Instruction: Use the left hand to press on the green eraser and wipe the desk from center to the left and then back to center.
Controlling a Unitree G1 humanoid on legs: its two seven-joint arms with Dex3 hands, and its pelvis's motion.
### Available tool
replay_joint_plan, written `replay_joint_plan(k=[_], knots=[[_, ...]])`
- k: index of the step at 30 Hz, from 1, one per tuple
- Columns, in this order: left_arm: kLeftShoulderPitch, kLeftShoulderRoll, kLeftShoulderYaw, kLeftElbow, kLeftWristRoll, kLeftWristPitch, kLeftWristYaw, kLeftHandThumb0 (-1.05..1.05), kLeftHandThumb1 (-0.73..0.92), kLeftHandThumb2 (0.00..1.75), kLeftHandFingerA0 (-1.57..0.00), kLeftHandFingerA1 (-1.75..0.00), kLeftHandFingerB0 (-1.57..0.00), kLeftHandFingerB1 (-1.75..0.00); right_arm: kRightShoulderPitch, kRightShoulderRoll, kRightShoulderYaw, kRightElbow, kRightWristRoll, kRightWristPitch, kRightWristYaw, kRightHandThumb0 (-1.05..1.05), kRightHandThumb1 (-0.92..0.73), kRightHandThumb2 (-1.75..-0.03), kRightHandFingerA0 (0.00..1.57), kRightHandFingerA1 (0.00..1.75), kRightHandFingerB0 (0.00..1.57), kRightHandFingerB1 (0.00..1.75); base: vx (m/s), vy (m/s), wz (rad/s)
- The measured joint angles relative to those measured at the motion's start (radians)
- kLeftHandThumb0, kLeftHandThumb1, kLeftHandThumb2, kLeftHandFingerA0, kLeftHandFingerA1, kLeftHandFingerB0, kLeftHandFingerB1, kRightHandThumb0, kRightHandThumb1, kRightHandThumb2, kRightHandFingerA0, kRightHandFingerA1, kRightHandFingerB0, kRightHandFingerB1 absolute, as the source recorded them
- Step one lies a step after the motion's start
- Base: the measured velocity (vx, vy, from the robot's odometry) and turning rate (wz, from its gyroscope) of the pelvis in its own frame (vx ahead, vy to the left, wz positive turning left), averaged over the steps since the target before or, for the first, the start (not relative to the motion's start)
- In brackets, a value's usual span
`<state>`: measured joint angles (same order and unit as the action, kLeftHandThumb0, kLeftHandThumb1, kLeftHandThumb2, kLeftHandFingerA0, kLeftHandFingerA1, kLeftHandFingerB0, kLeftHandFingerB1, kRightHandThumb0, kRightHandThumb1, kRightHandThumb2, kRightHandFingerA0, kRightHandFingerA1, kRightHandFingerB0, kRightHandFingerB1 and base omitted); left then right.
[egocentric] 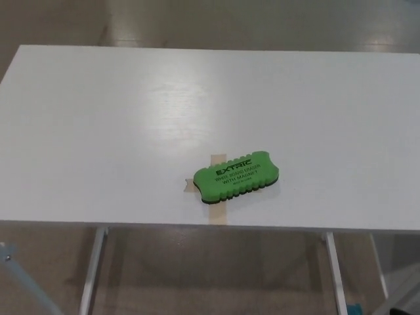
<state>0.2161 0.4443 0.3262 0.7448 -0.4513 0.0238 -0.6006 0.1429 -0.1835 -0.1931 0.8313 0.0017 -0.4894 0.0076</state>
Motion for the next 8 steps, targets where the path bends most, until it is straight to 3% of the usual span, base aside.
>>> replay_joint_plan(k=[8], knots=[[-0.092,-0.009,-0.045,0.245,0.092,-0.133,0.094,-0.53,0.51,0.59,-0.77,-0.49,-0.55,-0.39,-0.001,-0.001,0.026,0.063,-0.022,-0.008,-0.002,-0.49,-0.64,-0.92,0.62,0.59,0.39,0.50,0.00,0.000,0.00]])
